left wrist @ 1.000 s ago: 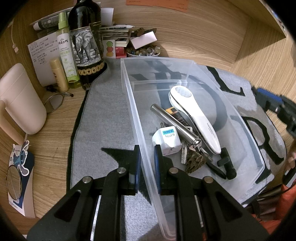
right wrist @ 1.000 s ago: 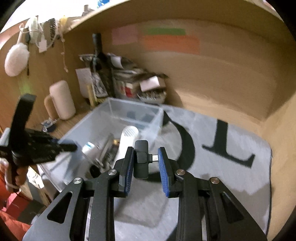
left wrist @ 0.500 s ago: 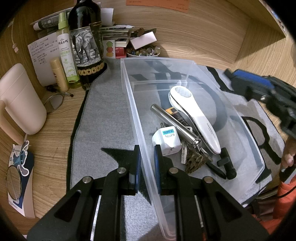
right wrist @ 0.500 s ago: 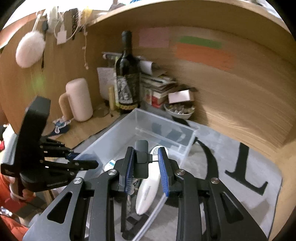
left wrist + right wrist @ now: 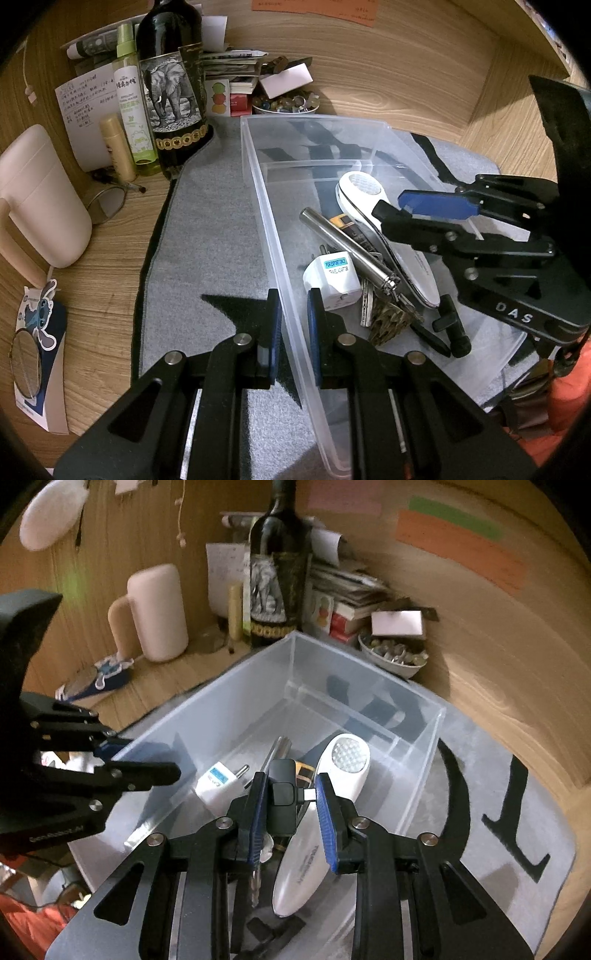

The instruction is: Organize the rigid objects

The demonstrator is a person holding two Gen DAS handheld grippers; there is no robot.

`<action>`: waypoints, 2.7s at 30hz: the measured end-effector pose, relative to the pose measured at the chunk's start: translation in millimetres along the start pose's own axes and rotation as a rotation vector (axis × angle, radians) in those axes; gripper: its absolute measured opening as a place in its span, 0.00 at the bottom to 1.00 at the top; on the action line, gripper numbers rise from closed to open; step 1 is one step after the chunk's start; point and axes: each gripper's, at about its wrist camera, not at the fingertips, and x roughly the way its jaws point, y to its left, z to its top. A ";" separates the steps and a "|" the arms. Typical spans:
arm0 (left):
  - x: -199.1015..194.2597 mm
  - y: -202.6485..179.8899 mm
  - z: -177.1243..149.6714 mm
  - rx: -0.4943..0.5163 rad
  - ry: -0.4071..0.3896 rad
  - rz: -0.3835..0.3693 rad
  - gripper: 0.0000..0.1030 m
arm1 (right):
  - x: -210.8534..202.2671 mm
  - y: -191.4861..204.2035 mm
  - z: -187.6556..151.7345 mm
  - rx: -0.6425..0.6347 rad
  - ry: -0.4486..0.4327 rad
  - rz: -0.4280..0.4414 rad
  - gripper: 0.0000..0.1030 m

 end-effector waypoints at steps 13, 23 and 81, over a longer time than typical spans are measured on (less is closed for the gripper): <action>1.6 -0.4 2.6 0.005 0.007 0.002 0.13 | -16.3 -5.3 -2.8 0.042 -0.052 -0.023 0.55; -13.5 -1.3 6.2 0.013 -0.040 0.030 0.36 | -62.4 -10.5 -11.7 0.086 -0.176 -0.085 0.82; -149.5 -87.1 -32.5 0.069 -0.647 -0.023 0.99 | -206.5 -14.0 -101.0 0.300 -0.535 -0.315 1.00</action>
